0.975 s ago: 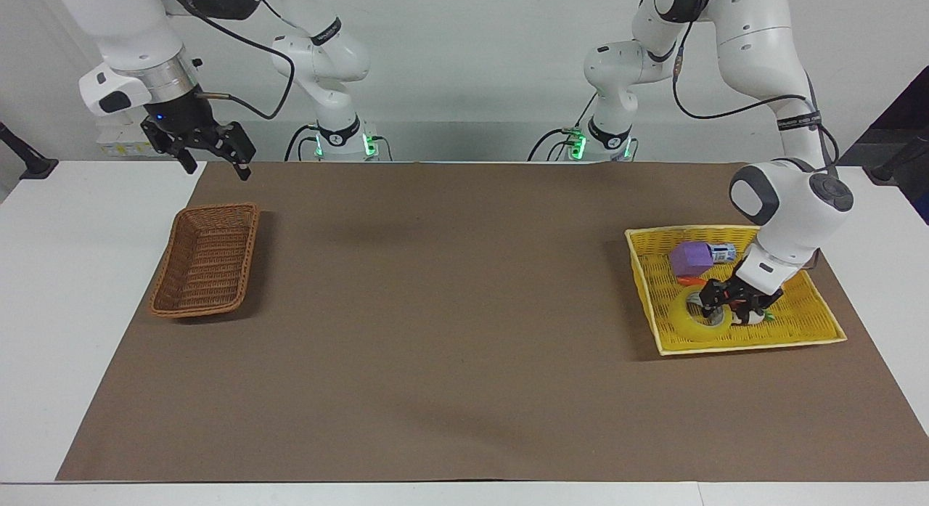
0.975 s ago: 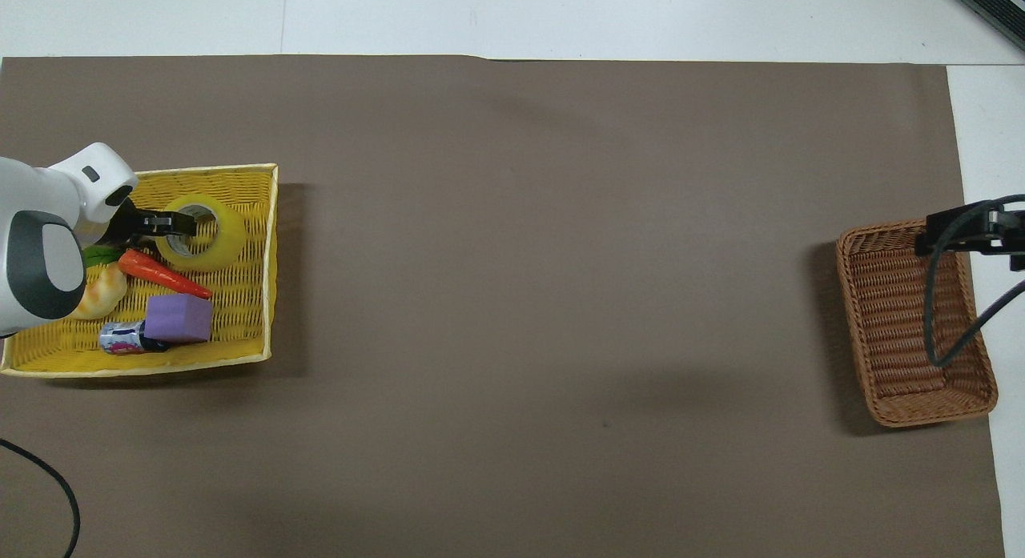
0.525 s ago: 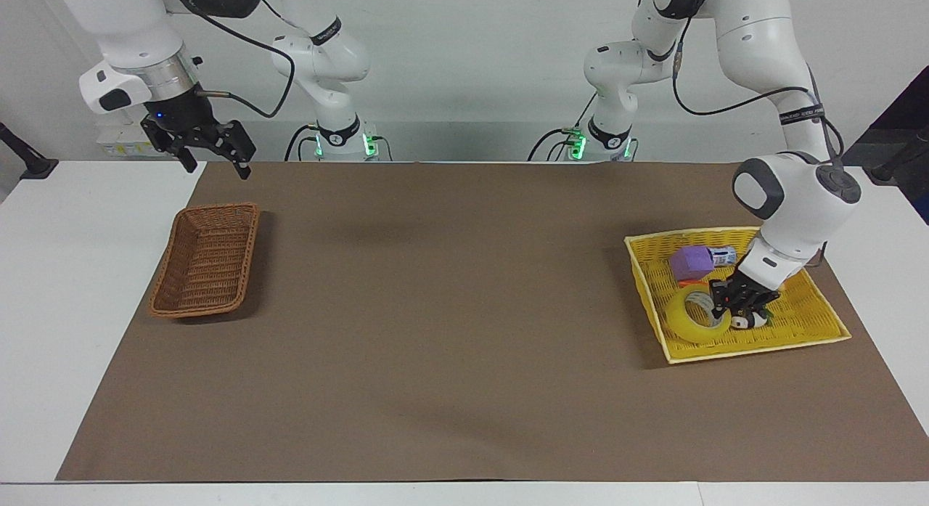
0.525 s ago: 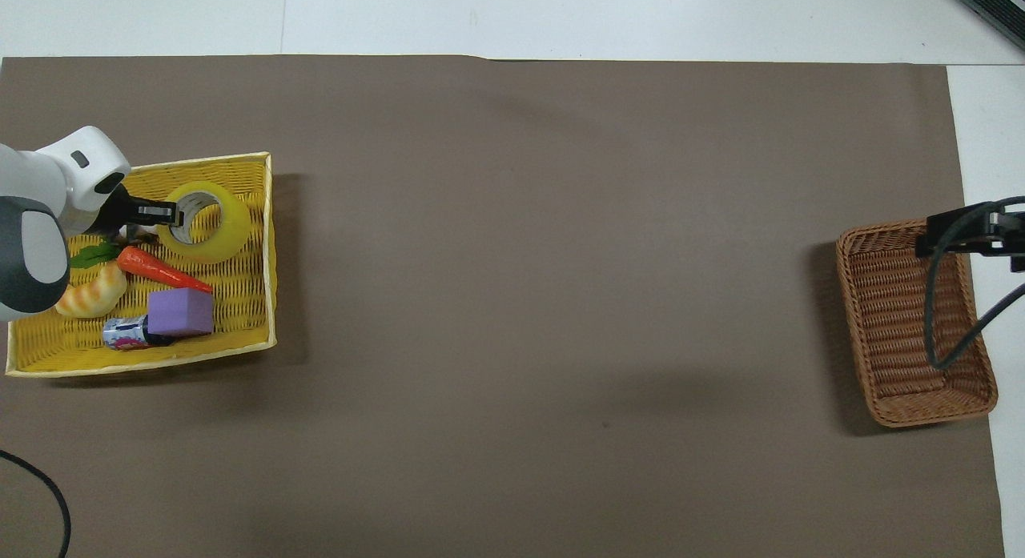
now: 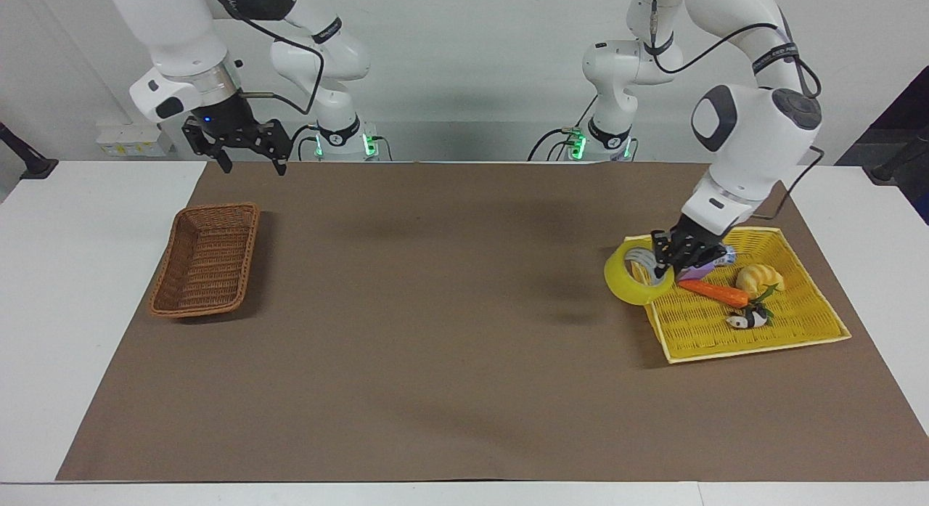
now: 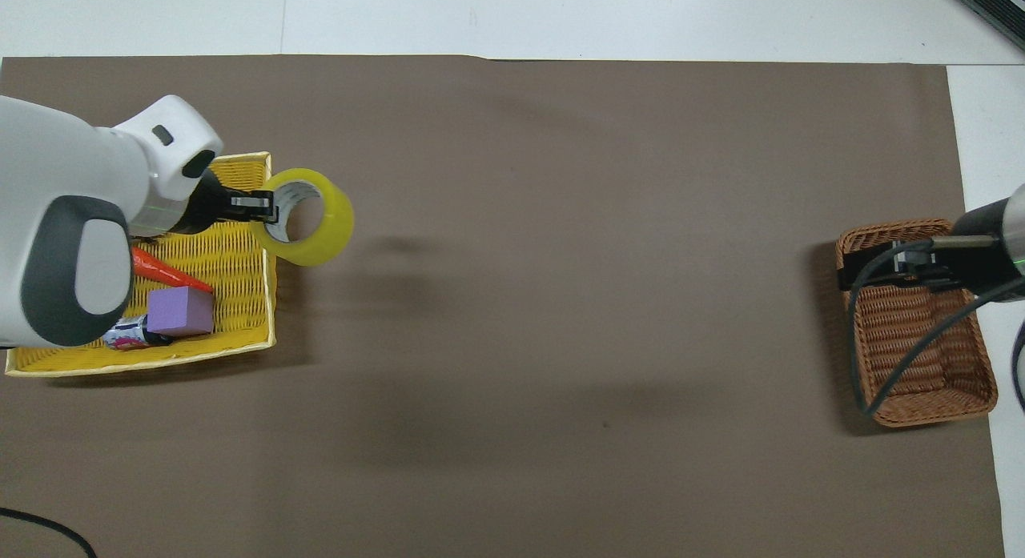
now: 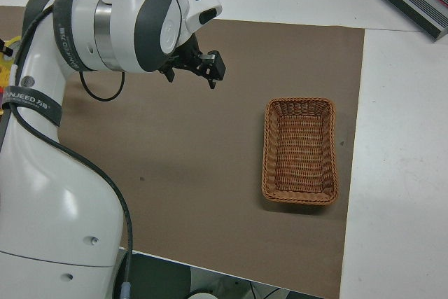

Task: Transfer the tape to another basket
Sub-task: 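Lift the tape with the left gripper while the right gripper approaches it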

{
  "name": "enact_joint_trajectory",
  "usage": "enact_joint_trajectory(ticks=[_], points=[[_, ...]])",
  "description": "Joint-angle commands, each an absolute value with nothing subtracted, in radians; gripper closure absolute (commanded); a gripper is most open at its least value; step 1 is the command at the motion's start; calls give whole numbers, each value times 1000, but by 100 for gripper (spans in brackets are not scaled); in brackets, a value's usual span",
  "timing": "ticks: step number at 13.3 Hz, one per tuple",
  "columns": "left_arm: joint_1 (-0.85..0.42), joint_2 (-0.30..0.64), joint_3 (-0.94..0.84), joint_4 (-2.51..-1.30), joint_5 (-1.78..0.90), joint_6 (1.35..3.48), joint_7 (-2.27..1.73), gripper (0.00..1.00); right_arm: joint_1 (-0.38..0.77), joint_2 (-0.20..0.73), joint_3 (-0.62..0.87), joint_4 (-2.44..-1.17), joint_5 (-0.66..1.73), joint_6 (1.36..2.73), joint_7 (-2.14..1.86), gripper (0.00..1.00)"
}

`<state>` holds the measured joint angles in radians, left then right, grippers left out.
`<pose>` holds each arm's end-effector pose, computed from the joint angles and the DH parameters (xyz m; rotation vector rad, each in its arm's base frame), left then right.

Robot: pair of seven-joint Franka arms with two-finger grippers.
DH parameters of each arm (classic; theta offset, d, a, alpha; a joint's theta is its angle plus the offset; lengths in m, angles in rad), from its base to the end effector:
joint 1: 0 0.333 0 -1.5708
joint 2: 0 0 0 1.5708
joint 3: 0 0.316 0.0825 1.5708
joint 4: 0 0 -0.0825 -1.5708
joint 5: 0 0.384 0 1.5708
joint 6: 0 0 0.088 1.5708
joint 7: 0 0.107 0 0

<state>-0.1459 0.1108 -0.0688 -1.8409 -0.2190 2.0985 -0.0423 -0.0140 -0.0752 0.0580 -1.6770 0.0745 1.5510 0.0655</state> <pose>0.5913 -0.1382 0.4801 2.9130 -0.1089 0.1739 0.5265 0.0324 0.6137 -3.0730 0.0341 0.0840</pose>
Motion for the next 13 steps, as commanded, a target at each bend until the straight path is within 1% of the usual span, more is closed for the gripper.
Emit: enact_joint_trajectory(ticks=[1,3,5,6,8,10,11,13], points=[[-221,100,-52,-1859,-305,2121,-122,100,-23,-107,58,-1746,164,1565,3,0],[-273,94,-52,-1864,-314,2152,-197,100,0,-113,58,-1793,256,1612,2,0],[-327,92,-52,-1865,-314,2166,-286,100,49,-104,60,-1827,326,1655,12,0],[-351,92,-52,-1865,-314,2167,-307,100,58,-101,60,-1863,406,1698,11,0],[-391,104,-52,-1877,-314,2221,-363,100,96,-89,60,-1943,573,1820,11,0],[-411,104,-52,-1888,-314,2230,-382,100,136,-57,60,-1980,714,1914,14,0],[-426,104,-52,-1896,-314,2230,-383,100,167,-45,60,-2003,792,1990,14,0],[-431,103,-54,-1898,-314,2229,-400,100,244,-6,60,-2025,865,2139,47,0]])
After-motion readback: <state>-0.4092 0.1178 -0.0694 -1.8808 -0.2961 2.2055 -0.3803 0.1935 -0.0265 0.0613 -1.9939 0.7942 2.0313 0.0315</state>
